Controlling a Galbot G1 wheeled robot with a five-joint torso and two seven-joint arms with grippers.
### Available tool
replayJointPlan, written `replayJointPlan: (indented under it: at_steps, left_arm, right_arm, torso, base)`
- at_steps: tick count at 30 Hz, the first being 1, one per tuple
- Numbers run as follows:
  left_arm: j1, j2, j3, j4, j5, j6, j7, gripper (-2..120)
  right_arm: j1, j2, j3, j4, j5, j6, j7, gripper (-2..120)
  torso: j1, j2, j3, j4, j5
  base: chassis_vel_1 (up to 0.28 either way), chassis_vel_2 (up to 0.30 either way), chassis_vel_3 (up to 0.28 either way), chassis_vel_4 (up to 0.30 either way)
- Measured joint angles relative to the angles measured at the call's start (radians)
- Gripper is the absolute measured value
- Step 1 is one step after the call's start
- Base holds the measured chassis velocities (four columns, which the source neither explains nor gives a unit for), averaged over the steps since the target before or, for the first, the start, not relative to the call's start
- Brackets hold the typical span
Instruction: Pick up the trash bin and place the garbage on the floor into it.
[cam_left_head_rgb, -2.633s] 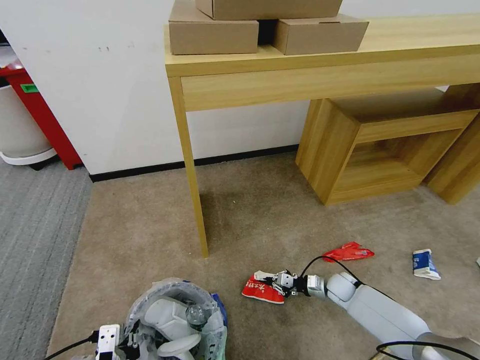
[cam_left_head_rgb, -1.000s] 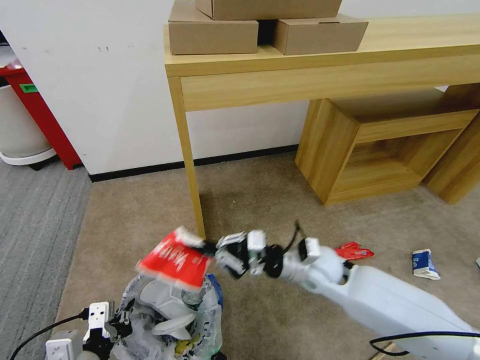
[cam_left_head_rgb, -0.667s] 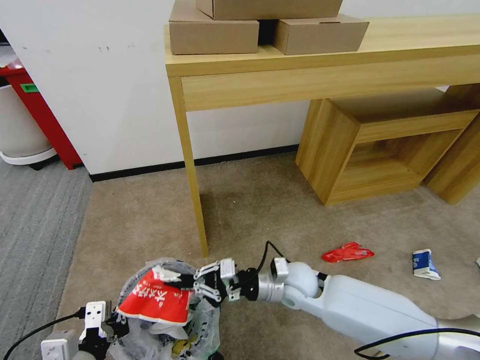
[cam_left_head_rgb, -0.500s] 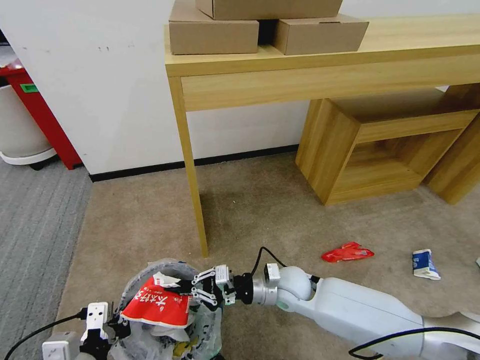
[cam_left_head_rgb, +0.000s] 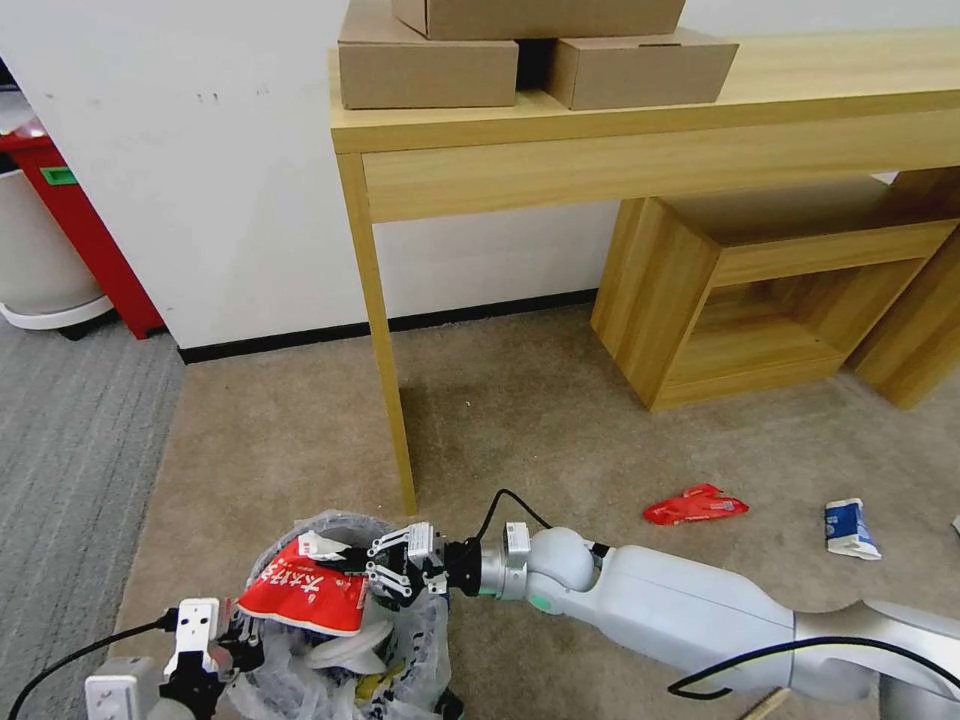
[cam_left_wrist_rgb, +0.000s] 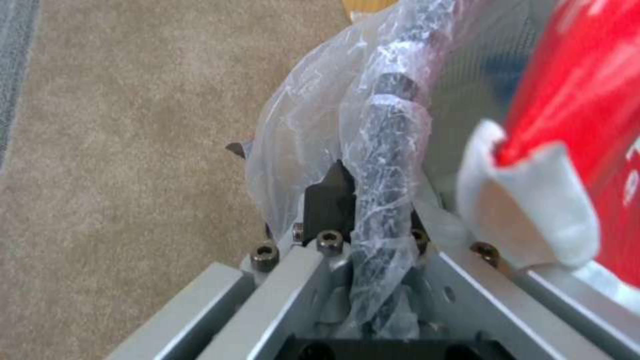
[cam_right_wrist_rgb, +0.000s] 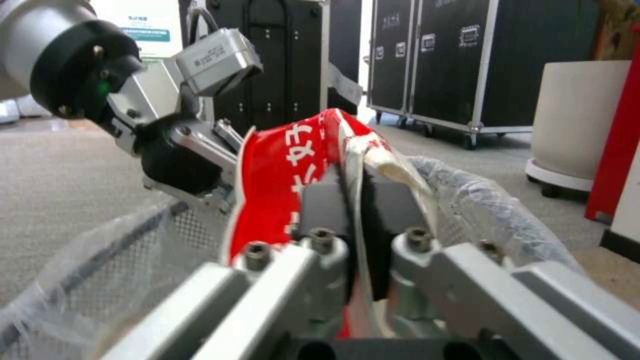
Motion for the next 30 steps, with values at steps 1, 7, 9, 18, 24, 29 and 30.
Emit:
replayJointPlan:
  at_steps: [1, 7, 9, 18, 24, 29, 30]
  left_arm:
    - [0.000, 0.001, 0.000, 0.000, -0.002, 0.001, 0.000, 0]
    - [0.001, 0.003, 0.004, 0.005, -0.003, 0.004, 0.000, 0]
    - [-0.003, 0.005, 0.007, 0.012, -0.004, 0.006, -0.004, 0]
    - [-0.011, 0.007, 0.012, 0.026, -0.004, 0.009, -0.005, 0]
    - [-0.010, 0.006, 0.013, 0.024, -0.006, 0.009, -0.014, 0]
    - [-0.010, 0.003, 0.015, 0.021, -0.007, 0.012, -0.017, 0]
    - [-0.011, 0.002, 0.016, 0.021, -0.007, 0.012, -0.017, 0]
  right_arm:
    - [-0.002, -0.001, 0.003, 0.000, -0.002, 0.000, 0.000, 13]
    - [-0.007, -0.006, 0.016, -0.003, -0.012, 0.000, 0.000, 28]
    - [-0.019, -0.017, 0.035, -0.001, -0.017, 0.000, 0.002, 43]
    - [-0.032, -0.044, 0.097, 0.011, -0.015, 0.000, 0.013, 76]
    - [-0.030, -0.061, 0.109, 0.022, -0.008, -0.005, 0.015, 95]
    - [-0.026, -0.076, 0.083, 0.086, 0.054, -0.025, -0.005, 100]
    - [-0.025, -0.075, 0.080, 0.101, 0.067, -0.033, -0.002, 100]
  torso:
    - [0.000, 0.000, 0.000, 0.0000, 0.0001]
    - [0.000, 0.000, 0.000, 0.0000, 0.0000]
    - [0.000, 0.000, 0.000, 0.0000, 0.0000]
    - [0.000, 0.000, 0.000, 0.0000, 0.0001]
    - [0.000, 0.000, 0.000, 0.0000, 0.0002]
    - [0.000, 0.000, 0.000, 0.0000, 0.0001]
    - [0.000, 0.000, 0.000, 0.0000, 0.0002]
  base:
    - [0.000, 0.000, 0.000, 0.000]
    - [0.000, 0.000, 0.000, 0.000]
    - [0.000, 0.000, 0.000, 0.000]
    - [0.000, 0.000, 0.000, 0.000]
    - [0.000, 0.000, 0.000, 0.000]
    - [0.000, 0.000, 0.000, 0.000]
    - [0.000, 0.000, 0.000, 0.000]
